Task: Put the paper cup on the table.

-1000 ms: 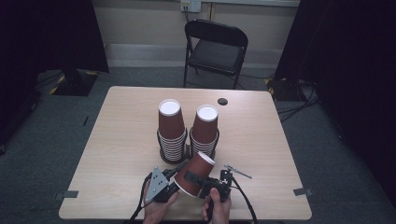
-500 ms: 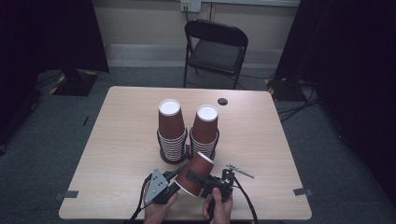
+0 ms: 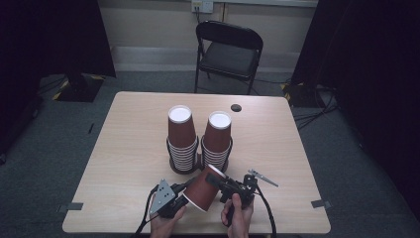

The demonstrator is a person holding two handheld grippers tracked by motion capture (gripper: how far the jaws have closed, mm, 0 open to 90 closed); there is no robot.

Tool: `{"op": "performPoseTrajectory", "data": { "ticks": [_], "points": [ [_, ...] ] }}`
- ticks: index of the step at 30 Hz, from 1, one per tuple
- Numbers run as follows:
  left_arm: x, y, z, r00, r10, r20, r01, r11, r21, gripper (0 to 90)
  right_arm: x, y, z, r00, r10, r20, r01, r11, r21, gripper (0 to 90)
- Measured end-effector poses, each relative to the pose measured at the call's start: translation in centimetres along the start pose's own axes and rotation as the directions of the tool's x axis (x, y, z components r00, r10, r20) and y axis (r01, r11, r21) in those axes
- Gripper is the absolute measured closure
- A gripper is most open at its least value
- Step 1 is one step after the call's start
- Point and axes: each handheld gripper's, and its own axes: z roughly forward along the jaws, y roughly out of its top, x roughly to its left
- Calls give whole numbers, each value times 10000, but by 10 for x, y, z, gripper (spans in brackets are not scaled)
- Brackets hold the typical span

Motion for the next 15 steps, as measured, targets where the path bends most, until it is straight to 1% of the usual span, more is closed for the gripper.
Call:
{"op": "performPoseTrajectory", "data": {
  "ticks": [1, 5, 6, 7, 8, 10, 12, 14, 15],
  "points": [
    [1, 0, 0, 9999, -133, 43, 133, 9999, 33, 851, 0, 2, -1, 9999, -103, 82, 104, 9999, -61, 133],
    [5, 3, 0, 9994, -206, 281, 197, 9992, 351, 852, -1, 7, -2, 9985, -391, 391, 394, 9992, -73, 131],
    [5, 3, 0, 9992, -272, 304, 261, 9990, 375, 852, -1, 8, -3, 9982, -449, 387, 453, 9989, -97, 131],
    [6, 4, 0, 9988, -252, 421, 229, 9983, 541, 852, -2, 9, -3, 9968, -656, 467, 661, 9978, -104, 130],
    [6, 4, 0, 9988, -252, 421, 229, 9983, 541, 852, -2, 9, -3, 9968, -656, 467, 661, 9978, -104, 130],
    [8, 4, -1, 9984, -232, 511, 198, 9977, 654, 852, -1, 10, -4, 9941, -919, 575, 923, 9957, -51, 129],
    [9, 4, -2, 9988, -234, 426, 203, 9971, 730, 852, 0, 11, -5, 9908, -1132, 745, 1136, 9935, -14, 126],
    [11, 4, -3, 9993, -251, 289, 226, 9964, 820, 853, 0, 12, -7, 9882, -1305, 807, 1315, 9913, -69, 127],
    [12, 4, -4, 9994, -282, 192, 266, 9962, 826, 854, 1, 13, -9, 9828, -1649, 833, 1661, 9861, -81, 126]
  ]
}}
